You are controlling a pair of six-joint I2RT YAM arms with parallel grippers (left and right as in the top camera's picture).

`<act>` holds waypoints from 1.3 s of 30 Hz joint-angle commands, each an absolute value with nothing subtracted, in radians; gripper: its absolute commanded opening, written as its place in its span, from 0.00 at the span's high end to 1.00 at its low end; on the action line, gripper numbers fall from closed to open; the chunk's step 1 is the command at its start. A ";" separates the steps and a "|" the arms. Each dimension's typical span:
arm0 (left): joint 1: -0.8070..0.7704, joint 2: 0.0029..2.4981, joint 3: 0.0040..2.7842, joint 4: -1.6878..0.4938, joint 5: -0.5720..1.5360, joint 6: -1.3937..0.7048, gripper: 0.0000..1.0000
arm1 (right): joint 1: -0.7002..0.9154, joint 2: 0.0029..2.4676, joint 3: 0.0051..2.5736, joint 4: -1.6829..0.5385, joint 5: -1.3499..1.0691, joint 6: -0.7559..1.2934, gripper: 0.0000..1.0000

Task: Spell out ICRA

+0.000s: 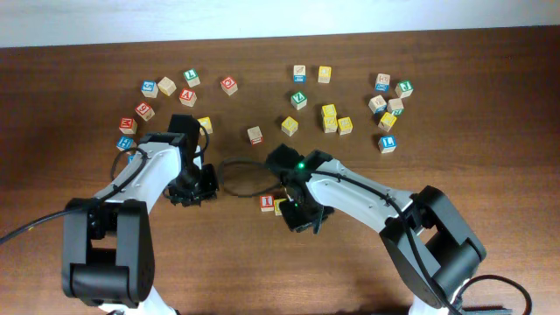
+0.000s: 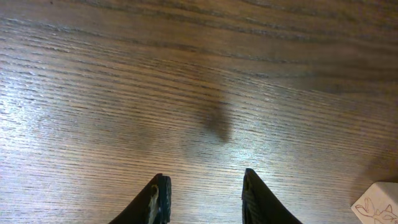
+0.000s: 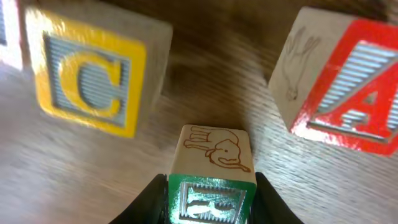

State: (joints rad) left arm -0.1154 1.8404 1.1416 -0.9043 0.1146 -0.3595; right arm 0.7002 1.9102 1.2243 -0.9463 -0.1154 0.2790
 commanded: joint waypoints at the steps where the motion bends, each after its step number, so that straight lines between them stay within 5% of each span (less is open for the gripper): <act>1: -0.113 1.851 1.137 -0.900 0.107 -0.355 0.70 | 0.700 1.904 1.218 -0.984 -0.066 0.083 0.73; 7: -0.113 1.851 1.137 -0.895 0.107 -0.355 0.69 | 0.701 1.904 1.268 -1.007 -0.078 -0.186 0.68; 11: -0.113 1.851 1.137 -0.883 0.107 -0.355 0.68 | 0.721 1.904 1.313 -1.032 -0.076 -0.291 0.75; 23: -0.113 1.851 1.137 -0.876 0.107 -0.354 0.65 | 0.756 1.903 1.430 -1.175 -0.048 -0.363 0.79; 29: -0.113 1.851 1.137 -0.876 0.107 -0.354 0.64 | 0.787 1.906 1.314 -1.045 0.006 -0.438 0.83; 39: -0.113 1.851 1.137 -0.876 0.103 -0.353 0.62 | 0.787 1.921 1.312 -0.978 0.037 -0.597 0.69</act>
State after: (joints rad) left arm -0.1154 1.8404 1.1416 -0.8745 0.1146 -0.3595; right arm 0.7818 1.9102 1.3186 -0.9802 0.0299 -0.5526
